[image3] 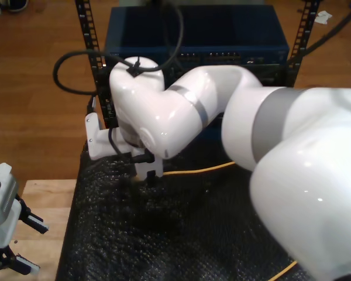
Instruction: Grab the cable and plug it in
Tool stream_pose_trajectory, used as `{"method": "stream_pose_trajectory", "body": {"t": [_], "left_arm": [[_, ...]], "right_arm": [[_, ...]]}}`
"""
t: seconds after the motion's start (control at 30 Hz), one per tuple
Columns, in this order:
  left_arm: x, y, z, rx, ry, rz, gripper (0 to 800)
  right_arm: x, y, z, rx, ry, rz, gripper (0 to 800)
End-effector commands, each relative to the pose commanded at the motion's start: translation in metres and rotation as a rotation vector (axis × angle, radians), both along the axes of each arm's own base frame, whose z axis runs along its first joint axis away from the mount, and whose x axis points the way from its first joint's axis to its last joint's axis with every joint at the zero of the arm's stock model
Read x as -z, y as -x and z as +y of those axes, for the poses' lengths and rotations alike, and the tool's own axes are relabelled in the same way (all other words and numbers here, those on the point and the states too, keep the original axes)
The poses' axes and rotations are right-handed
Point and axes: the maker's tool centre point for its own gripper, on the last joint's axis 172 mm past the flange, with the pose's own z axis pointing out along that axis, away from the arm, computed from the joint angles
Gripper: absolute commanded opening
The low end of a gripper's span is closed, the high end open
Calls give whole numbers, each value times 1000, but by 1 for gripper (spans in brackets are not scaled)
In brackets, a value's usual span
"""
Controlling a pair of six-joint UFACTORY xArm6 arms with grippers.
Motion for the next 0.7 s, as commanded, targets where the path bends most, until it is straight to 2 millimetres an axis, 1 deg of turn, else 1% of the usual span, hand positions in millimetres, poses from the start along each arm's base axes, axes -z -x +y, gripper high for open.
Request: {"method": "stream_pose_trajectory", "body": {"t": [0.17, 0.23, 0.33, 0.4, 0.53, 0.63, 0.7], "left_arm": [[-1, 0, -6, 6, 12, 5, 800], [-5, -6, -14, 2, 38, -9, 800], [-17, -22, -29, 7, 72, -49, 800], [-27, -33, -44, 37, 90, -76, 800], [-40, -46, -80, 103, 109, -79, 800], [-46, -55, -103, 122, 112, -58, 800], [-52, -58, -124, 157, 127, -57, 800]], "right_arm": [[-20, -4, -22, 56, -43, 4, 4], [-28, -2, -31, 59, -60, 19, 4], [-38, 0, -42, 80, -108, 62, 4], [-46, 1, -52, 95, -145, 90, 4], [-63, 2, -68, 134, -218, 118, 4], [-69, 6, -83, 154, -238, 118, 4], [-72, 10, -93, 169, -243, 112, 4]]}}
